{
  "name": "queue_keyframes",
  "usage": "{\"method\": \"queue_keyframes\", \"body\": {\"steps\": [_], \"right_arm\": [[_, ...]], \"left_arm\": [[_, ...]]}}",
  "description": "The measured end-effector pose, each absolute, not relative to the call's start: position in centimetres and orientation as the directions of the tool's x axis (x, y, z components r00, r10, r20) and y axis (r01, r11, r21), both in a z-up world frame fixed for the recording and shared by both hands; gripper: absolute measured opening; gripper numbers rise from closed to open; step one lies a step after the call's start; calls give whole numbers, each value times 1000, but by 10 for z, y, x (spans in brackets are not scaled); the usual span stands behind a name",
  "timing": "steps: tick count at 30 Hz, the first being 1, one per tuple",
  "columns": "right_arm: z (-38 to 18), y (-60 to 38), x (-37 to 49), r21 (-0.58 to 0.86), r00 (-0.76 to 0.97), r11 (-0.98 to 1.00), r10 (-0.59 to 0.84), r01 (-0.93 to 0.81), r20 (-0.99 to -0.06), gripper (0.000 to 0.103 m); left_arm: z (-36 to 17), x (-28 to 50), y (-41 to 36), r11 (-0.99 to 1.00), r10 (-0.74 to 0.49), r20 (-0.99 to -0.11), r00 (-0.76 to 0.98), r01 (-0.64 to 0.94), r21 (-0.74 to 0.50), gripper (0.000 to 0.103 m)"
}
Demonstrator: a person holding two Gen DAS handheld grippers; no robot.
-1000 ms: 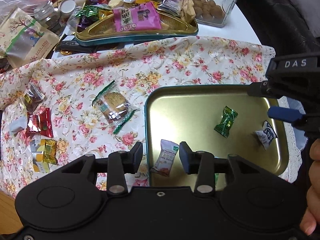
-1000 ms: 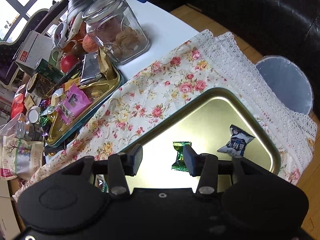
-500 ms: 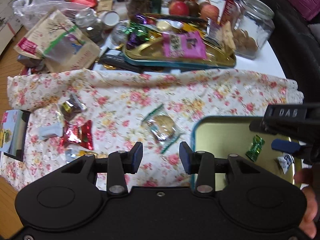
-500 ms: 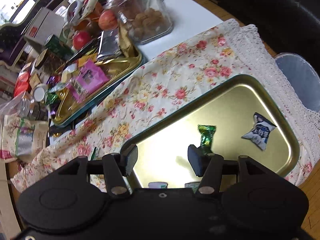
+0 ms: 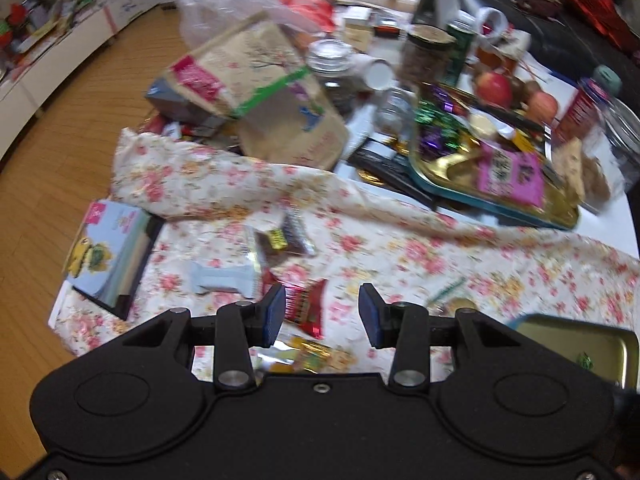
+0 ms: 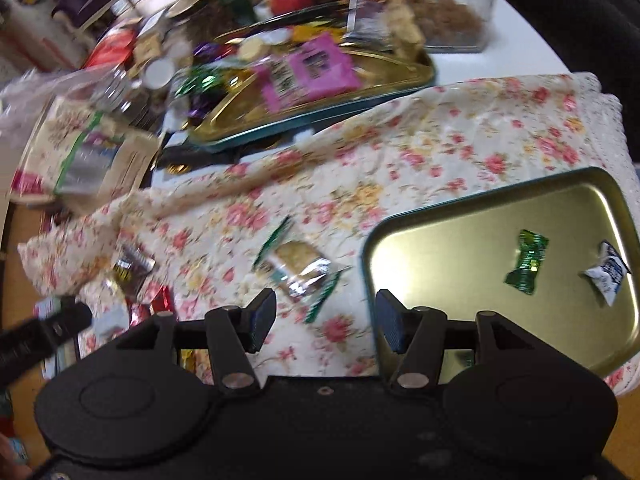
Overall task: Organize snacks
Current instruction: 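Withdraw both open grippers from the tray back over the floral cloth, then lower the right gripper and close it on the gold-wrapped candy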
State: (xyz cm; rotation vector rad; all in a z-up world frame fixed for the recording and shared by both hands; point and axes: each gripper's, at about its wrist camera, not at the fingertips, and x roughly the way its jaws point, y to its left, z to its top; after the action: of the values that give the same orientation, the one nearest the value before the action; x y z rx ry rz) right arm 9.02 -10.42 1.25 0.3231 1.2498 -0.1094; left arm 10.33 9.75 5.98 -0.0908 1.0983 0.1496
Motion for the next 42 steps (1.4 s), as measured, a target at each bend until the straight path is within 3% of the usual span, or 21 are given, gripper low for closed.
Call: {"method": "queue_keyframes", "body": {"steps": [7, 15, 22, 28, 42], "right_arm": [[-5, -50, 97, 175, 253, 970, 128, 171, -959, 56], [-36, -3, 99, 262, 150, 949, 237, 178, -960, 50], [-50, 38, 97, 236, 172, 966, 216, 103, -961, 42], [-64, 54, 99, 253, 169, 964, 236, 86, -957, 42], [-97, 69, 103, 150, 151, 986, 138, 73, -979, 35]], "left_arm": [[56, 107, 159, 965, 83, -912, 401, -262, -27, 50], [58, 103, 192, 953, 99, -912, 398, -302, -29, 50], [58, 103, 205, 945, 2, -926, 378, -304, -122, 50], [57, 100, 213, 946, 26, -924, 382, -309, -101, 50], [56, 99, 216, 942, -1, -926, 377, -310, -127, 49]]}}
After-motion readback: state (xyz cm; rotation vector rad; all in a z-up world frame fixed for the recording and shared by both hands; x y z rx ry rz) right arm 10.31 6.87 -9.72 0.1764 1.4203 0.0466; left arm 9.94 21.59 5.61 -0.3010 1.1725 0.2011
